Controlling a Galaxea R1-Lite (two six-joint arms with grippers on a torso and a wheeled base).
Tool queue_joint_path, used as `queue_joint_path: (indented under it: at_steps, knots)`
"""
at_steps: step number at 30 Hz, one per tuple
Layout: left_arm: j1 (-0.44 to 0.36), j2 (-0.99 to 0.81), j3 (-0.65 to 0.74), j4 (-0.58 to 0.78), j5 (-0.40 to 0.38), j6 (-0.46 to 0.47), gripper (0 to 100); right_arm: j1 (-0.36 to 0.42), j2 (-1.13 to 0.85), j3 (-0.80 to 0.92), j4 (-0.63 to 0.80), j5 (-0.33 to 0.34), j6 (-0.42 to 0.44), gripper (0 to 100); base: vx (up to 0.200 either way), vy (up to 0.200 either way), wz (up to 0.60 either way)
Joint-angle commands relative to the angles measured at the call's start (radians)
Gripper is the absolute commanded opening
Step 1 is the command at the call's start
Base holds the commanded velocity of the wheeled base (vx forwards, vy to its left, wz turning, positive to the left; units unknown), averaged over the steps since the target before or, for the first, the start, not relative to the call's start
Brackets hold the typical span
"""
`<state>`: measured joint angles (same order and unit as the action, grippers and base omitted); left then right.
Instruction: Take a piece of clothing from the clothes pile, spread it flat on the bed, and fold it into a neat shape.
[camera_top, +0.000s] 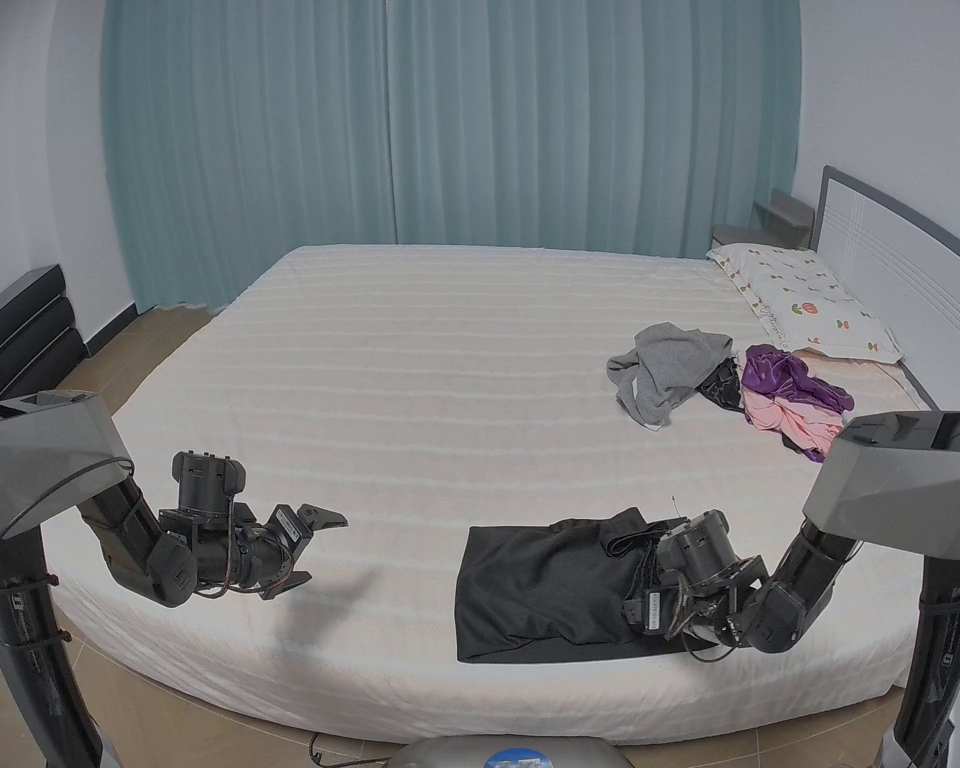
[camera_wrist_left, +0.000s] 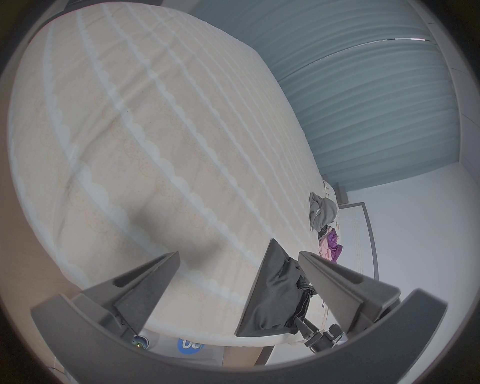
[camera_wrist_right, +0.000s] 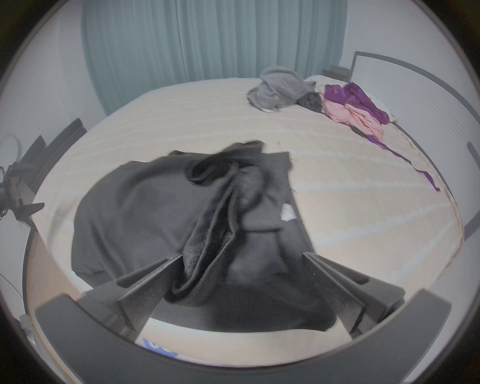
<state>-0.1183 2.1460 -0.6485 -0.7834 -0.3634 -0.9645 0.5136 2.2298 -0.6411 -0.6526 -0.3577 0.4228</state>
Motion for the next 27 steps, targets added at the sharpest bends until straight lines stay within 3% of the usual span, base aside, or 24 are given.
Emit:
queue_joint_path:
  at_steps: [1, 4, 11, 17, 24, 27]
  knots:
    - [0.000, 0.002, 0.000, 0.000, 0.000, 0.000, 100, -0.086, -0.061, 0.109, -0.004, 0.011, -0.012, 100, 0.000, 0.000, 0.00]
    - [-0.001, 0.002, 0.000, 0.000, 0.000, 0.003, 100, -0.121, -0.079, 0.164, -0.039, 0.025, -0.013, 100, 0.000, 0.000, 0.00]
    - [-0.001, 0.002, 0.000, 0.000, 0.001, 0.003, 100, -0.250, -0.124, 0.314, -0.268, 0.163, -0.061, 100, 0.000, 0.000, 0.00]
    - [-0.003, 0.002, 0.000, 0.000, 0.003, 0.003, 100, -0.236, -0.116, 0.330, -0.412, 0.329, -0.047, 100, 0.000, 0.000, 0.00]
    - [-0.003, 0.003, 0.000, 0.000, 0.004, 0.003, 100, -0.184, -0.045, 0.304, -0.426, 0.442, 0.013, 100, 0.000, 0.000, 0.00]
    - [-0.003, 0.003, 0.000, -0.002, 0.004, 0.003, 100, -0.181, 0.019, 0.296, -0.444, 0.444, 0.004, 100, 0.000, 0.000, 0.00]
